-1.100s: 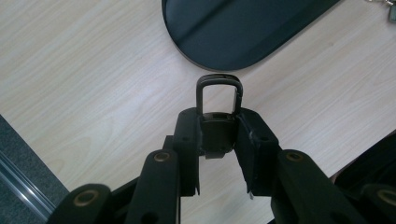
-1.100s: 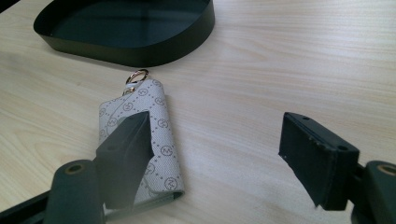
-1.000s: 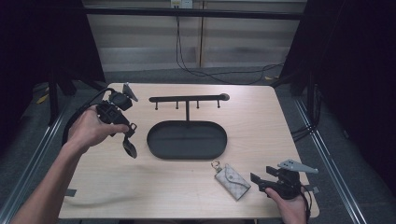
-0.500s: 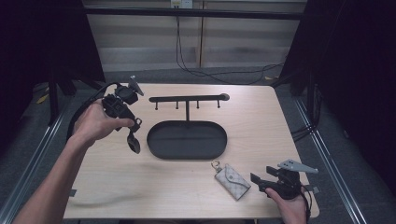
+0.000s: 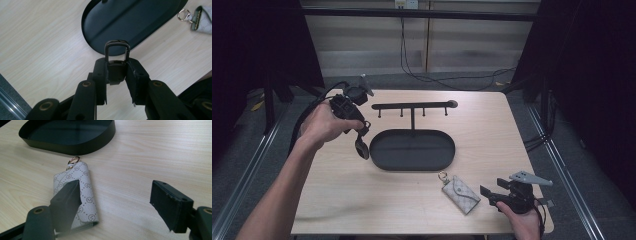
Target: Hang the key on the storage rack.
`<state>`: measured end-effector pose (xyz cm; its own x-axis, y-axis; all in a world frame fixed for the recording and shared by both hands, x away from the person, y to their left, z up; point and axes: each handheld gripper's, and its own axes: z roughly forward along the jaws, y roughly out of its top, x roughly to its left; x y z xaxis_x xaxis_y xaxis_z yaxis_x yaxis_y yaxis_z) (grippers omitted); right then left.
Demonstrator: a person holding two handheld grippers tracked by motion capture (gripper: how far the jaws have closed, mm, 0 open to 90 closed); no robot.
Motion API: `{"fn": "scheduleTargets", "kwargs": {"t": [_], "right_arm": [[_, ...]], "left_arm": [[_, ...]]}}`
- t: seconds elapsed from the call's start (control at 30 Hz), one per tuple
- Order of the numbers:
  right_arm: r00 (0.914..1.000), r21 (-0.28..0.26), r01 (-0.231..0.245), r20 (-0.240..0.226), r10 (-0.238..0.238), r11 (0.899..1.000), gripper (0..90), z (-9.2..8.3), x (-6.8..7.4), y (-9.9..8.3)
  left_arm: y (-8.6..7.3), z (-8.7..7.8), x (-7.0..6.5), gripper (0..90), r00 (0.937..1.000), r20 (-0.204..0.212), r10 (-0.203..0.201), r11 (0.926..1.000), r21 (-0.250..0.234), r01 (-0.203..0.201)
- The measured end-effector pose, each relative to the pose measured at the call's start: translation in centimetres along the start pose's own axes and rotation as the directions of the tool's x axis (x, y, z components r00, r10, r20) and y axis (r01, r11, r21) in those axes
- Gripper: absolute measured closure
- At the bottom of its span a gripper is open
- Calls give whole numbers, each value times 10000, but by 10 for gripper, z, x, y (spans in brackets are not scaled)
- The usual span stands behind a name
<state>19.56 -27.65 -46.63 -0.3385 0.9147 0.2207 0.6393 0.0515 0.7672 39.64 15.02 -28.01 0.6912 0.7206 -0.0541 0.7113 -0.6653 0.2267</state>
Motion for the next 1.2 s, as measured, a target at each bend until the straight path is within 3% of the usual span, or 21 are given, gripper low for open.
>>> {"fn": "scheduleTargets", "kwargs": {"t": [0.5,0.83,1.0,1.07,1.2], "right_arm": [[10000,11,-49,-29,49,10000,247,0,-1,0],[10000,23,-57,-60,57,10000,247,0,-1,0],[10000,59,-32,-64,32,10000,247,0,-1,0],[10000,61,-31,-82,31,10000,246,0,-1,0],[9999,55,-25,-122,26,10000,246,0,-1,0]], "left_arm": [[27,11,3,708,10000,4,-31,9994,331,31],[40,20,10,708,9992,-187,-351,9979,538,361],[46,26,11,708,9990,-92,-429,9970,639,434],[49,27,11,708,9985,-265,-472,9965,673,489],[53,31,10,708,9985,-96,-535,9965,631,540]]}}
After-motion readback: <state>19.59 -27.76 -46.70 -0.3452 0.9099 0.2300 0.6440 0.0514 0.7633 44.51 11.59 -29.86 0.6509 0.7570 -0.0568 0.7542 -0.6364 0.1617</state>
